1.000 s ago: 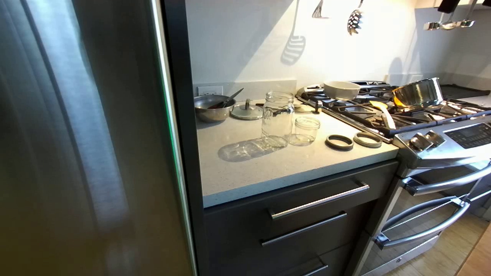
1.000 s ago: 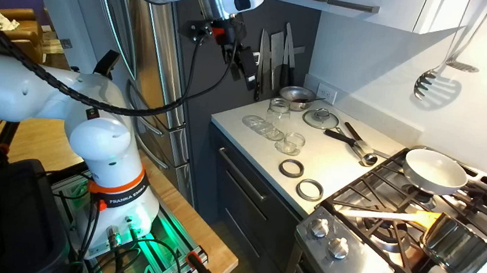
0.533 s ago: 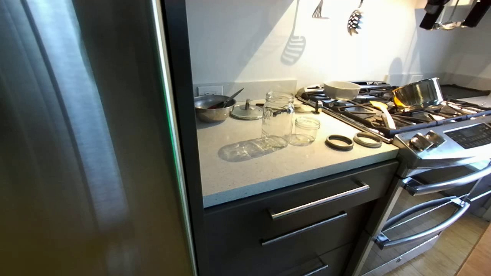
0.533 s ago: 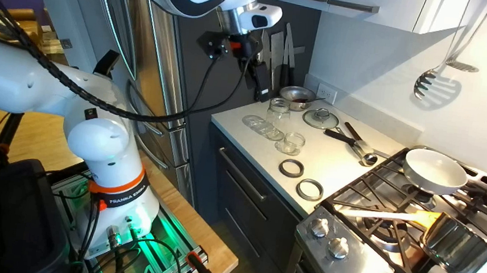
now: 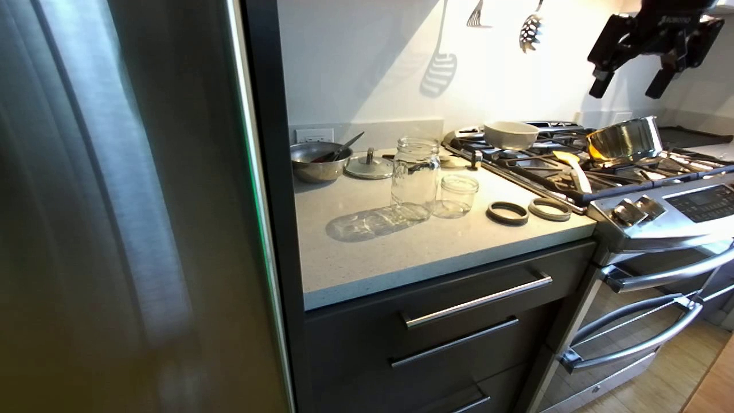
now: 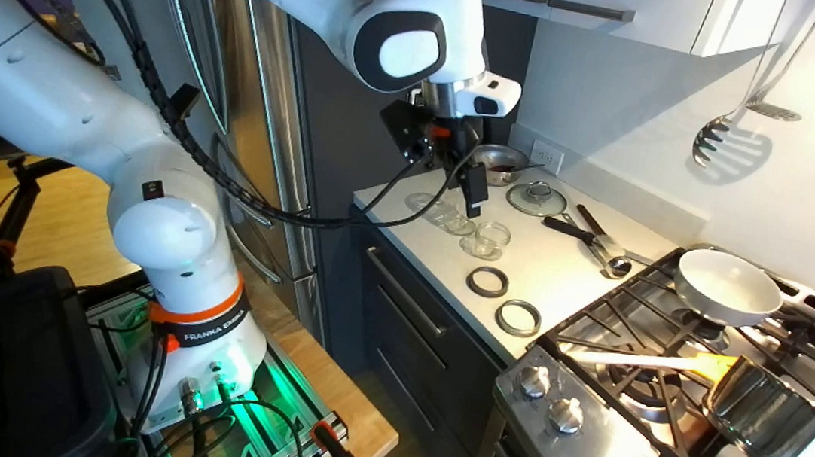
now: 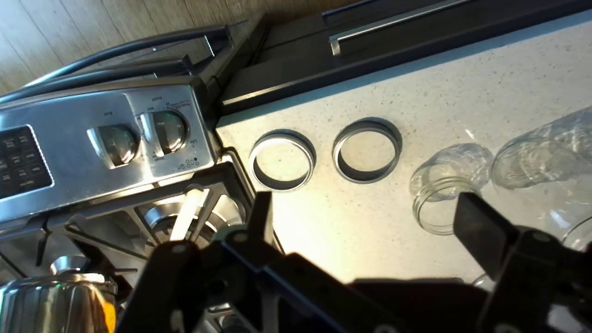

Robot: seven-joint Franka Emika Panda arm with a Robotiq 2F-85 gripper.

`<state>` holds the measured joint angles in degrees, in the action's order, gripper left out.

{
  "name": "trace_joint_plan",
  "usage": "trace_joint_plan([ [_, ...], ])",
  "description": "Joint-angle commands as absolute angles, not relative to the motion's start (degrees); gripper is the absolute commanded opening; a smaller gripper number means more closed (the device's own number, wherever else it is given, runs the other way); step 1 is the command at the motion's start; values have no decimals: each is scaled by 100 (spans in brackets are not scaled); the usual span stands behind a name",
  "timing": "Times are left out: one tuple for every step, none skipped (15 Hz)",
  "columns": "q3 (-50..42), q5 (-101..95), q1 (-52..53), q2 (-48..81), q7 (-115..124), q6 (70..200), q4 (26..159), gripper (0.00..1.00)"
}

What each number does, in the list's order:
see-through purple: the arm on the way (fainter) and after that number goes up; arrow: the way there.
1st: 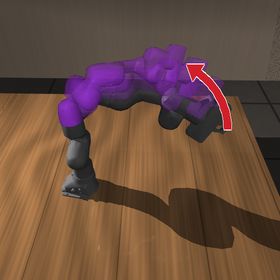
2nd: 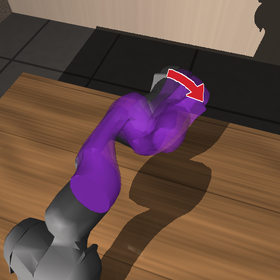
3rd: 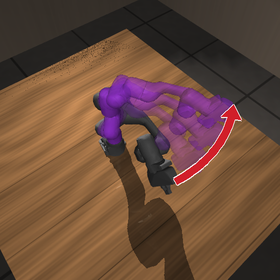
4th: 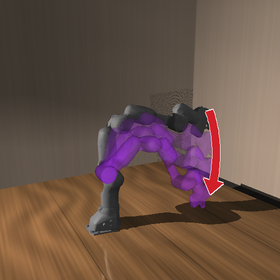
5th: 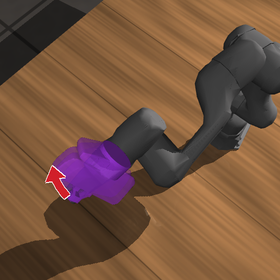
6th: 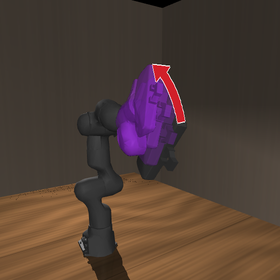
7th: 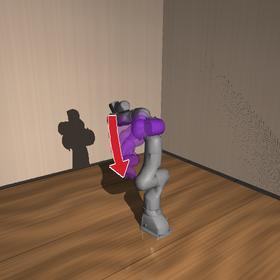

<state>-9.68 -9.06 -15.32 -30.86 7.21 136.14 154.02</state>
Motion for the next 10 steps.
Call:
trace_joint_plan([
  [-1290,-608,-1532,-2152,412,14324,15258,100],
  [-1291,-687,-1605,-1946,413,14556,15275,100],
  [-1364,-625,-1580,-1754,289,14759,15281,100],
  [-1460,-531,-1542,-1579,135,14990,15307,100],
  [-1687,-165,-1366,-1349,-274,15193,15319,100],
  [-1728,-20,-1379,-1115,-347,15243,15291,100],
  [-1439,-338,-1563,-1600,10,15001,15383,100],
  [-1515,-227,-1546,-1417,-130,15097,15381,100],
  [-1558,-181,-1542,-1279,-192,15159,15367,100],
  [-1572,-161,-1539,-1195,-214,15170,15343,100],
])
